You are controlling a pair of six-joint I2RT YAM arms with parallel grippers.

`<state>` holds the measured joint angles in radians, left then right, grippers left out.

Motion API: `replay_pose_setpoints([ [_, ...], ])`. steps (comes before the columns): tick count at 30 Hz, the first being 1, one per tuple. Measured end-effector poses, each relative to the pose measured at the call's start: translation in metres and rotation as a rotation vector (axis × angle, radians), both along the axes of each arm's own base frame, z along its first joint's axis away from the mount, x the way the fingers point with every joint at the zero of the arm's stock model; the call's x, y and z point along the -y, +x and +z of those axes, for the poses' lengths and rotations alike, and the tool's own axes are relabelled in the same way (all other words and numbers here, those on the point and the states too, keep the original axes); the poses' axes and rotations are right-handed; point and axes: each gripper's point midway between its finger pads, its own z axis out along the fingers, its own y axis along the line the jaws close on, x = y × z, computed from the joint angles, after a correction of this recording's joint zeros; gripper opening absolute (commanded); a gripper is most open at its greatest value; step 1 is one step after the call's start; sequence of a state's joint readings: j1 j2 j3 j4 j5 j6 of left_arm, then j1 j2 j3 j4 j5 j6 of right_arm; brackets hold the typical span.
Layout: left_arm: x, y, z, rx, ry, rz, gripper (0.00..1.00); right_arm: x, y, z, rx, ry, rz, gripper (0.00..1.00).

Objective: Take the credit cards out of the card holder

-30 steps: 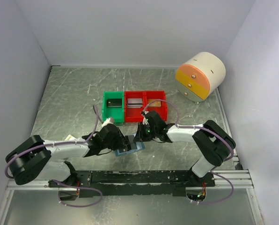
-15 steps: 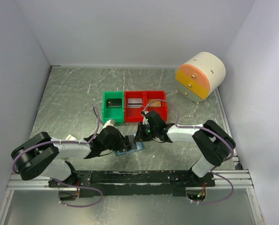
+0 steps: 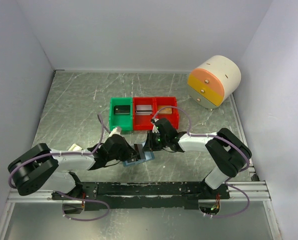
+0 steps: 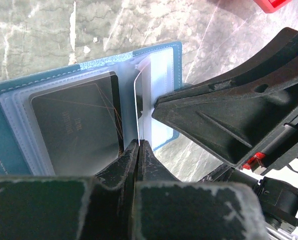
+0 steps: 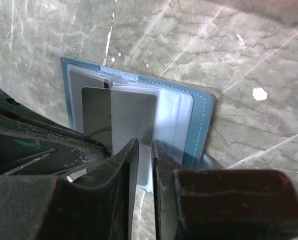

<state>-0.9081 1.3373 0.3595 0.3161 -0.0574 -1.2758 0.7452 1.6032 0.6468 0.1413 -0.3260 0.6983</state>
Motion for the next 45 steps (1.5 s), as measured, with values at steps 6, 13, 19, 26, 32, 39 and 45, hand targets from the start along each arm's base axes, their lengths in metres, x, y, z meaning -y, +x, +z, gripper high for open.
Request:
replay_pose_setpoints([
  [6, -0.003, -0.001, 0.0, -0.005, 0.012, 0.0, 0.2, 0.0, 0.0, 0.0, 0.0, 0.007, 0.002, 0.18],
  [13, -0.002, -0.002, -0.009, -0.029, 0.032, -0.004, 0.25, 0.0, 0.0, 0.0, 0.0, 0.012, 0.004, 0.18],
  [19, 0.003, 0.0, -0.008, -0.029, 0.013, -0.011, 0.29, 0.0, 0.0, 0.0, 0.0, 0.015, 0.004, 0.18],
  [26, 0.006, 0.0, -0.005, -0.028, -0.024, -0.012, 0.23, 0.0, 0.0, 0.001, -0.001, 0.017, 0.006, 0.18],
  [32, 0.006, -0.001, -0.006, -0.036, -0.033, -0.008, 0.07, 0.0, 0.0, 0.001, -0.001, 0.017, 0.006, 0.18],
  [39, 0.0, -0.003, 0.002, -0.037, -0.025, 0.001, 0.07, 0.0, -0.001, 0.0, -0.002, 0.016, 0.005, 0.18],
  [45, -0.014, -0.006, 0.012, -0.01, 0.024, 0.007, 0.07, 0.0, 0.0, 0.0, -0.001, 0.014, 0.004, 0.2],
])
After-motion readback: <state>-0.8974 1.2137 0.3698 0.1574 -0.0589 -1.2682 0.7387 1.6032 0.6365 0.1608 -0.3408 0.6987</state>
